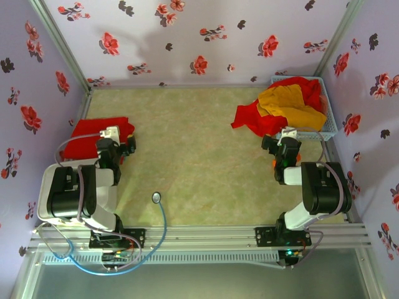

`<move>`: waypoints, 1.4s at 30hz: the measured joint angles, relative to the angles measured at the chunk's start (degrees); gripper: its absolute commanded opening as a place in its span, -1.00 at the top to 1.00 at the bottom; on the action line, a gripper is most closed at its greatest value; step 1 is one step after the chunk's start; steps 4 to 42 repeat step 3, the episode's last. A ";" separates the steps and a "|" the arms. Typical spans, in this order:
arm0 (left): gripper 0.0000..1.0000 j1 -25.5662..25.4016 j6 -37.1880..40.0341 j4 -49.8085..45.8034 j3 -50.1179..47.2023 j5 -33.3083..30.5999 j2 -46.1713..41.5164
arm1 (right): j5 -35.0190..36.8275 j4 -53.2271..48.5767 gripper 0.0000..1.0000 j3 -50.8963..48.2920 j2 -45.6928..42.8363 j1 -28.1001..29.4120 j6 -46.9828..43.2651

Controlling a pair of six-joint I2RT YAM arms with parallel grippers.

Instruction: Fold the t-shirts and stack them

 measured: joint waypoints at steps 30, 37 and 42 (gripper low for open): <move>-0.99 0.00 0.00 0.00 0.00 0.00 0.00 | -0.02 0.00 -0.99 0.00 0.00 0.00 -0.02; -0.99 0.00 0.00 0.00 0.00 0.00 0.00 | -0.02 0.00 -0.99 0.00 0.00 0.00 -0.02; -0.99 0.00 0.00 0.00 0.00 0.00 0.00 | -0.02 0.00 -0.99 0.00 0.00 0.00 -0.02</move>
